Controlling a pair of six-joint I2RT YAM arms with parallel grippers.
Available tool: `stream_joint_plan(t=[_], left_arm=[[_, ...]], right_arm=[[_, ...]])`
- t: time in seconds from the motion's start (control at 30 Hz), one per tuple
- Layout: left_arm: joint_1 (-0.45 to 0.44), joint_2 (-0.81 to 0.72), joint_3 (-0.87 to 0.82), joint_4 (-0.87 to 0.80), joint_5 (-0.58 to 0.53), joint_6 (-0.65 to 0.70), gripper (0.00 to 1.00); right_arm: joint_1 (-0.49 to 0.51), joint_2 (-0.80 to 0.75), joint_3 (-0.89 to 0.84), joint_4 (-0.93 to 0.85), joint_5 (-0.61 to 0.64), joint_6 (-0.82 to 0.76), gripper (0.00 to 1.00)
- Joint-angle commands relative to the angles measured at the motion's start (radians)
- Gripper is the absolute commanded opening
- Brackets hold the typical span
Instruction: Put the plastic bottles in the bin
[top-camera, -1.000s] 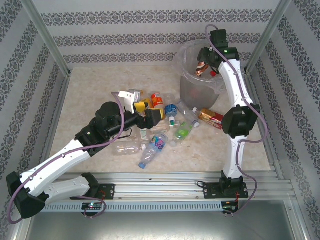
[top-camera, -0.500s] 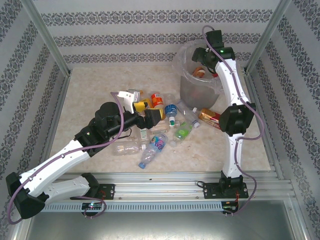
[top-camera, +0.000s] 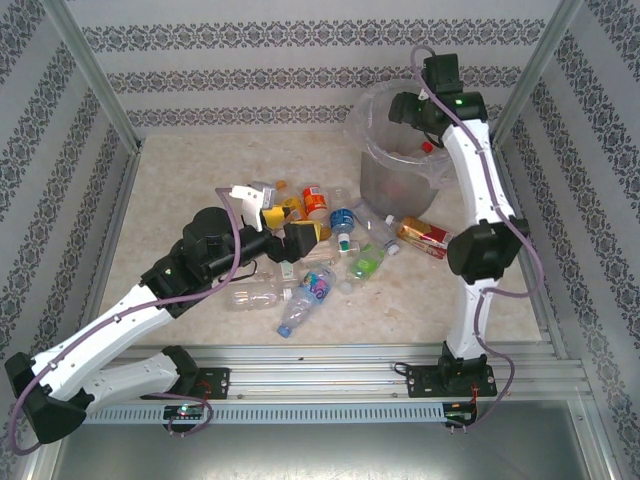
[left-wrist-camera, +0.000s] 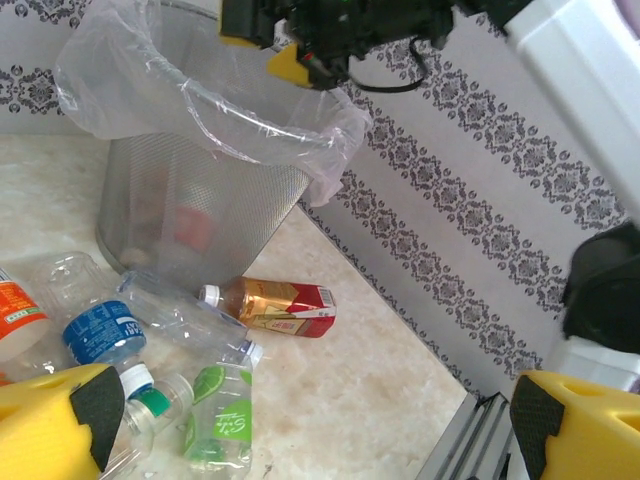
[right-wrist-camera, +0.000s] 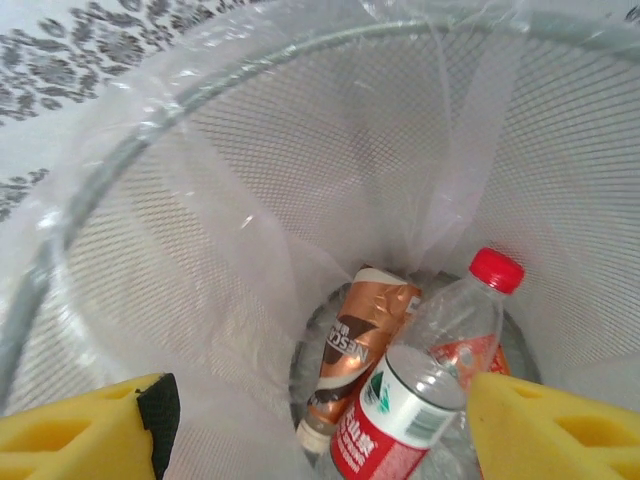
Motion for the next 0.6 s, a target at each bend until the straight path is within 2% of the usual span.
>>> stream_joint_plan(t=[0.0,0.3,0.57], left_arm=[[-0.014,-0.018,-0.004,-0.065,0.038,0.069,1.00],[-0.014,-0.020,0.011,-0.144,0.090,0.123,1.00],[-0.014,-0.015,0.001,-0.138,0.126,0.122,1.00]], right_arm=[[0.005,-0.125,-0.071,0.021,-0.012,-0.072,0.77],[0.044,-0.423,-0.371,0.027,-0.001,-0.140,0.77],[0.052,-0.757,-0.782,0.089,-0.057,-0.100,0.81]])
